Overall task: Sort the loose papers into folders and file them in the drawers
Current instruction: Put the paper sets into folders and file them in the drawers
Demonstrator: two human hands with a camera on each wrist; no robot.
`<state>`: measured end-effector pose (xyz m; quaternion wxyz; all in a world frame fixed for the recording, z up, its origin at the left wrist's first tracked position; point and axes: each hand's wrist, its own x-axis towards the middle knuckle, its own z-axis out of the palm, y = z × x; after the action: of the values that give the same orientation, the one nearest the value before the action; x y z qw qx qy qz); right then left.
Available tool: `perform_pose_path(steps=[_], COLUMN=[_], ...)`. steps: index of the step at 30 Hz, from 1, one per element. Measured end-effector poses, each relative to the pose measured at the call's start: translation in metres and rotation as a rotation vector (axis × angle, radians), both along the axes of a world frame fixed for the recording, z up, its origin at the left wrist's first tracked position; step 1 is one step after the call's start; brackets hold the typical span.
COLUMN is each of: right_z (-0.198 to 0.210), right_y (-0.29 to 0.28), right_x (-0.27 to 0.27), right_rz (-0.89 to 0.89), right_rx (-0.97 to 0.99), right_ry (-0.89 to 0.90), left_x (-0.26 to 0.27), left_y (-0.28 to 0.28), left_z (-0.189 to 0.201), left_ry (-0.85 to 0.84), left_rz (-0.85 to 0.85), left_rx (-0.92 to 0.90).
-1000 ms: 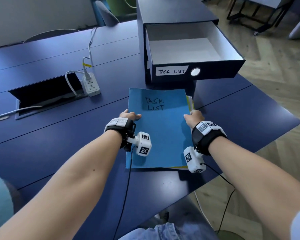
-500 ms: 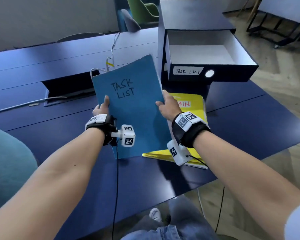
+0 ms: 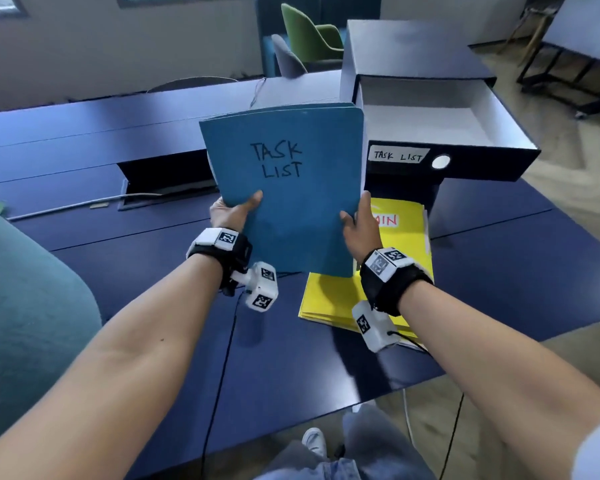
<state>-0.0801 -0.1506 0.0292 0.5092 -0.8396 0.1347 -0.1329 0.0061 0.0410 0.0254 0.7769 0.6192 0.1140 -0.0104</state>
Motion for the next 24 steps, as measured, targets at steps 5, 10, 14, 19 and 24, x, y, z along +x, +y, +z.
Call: perform_pose_path(steps=[5, 10, 14, 19, 24], right_z=[0.034, 0.09, 0.115, 0.12, 0.12], right_y=[0.003, -0.017, -0.053, -0.098, -0.136], right_x=[0.011, 0.027, 0.031, 0.006, -0.025], right_rz=[-0.003, -0.072, -0.094, -0.092, -0.165], right_rx=[-0.17, -0.045, 0.022, 0.136, 0.305], right_ry=[-0.115, -0.223, -0.19, -0.182, -0.191], left_x=[0.019, 0.035, 0.041, 0.046, 0.052], left_y=[0.003, -0.013, -0.045, -0.097, -0.143], left_z=[0.039, 0.106, 0.151, 0.181, 0.176], left_ry=[-0.094, -0.135, -0.161, -0.096, -0.048], left_rz=[0.014, -0.043, -0.098, -0.221, -0.468], left_rx=[0.055, 0.08, 0.112, 0.279, 0.46])
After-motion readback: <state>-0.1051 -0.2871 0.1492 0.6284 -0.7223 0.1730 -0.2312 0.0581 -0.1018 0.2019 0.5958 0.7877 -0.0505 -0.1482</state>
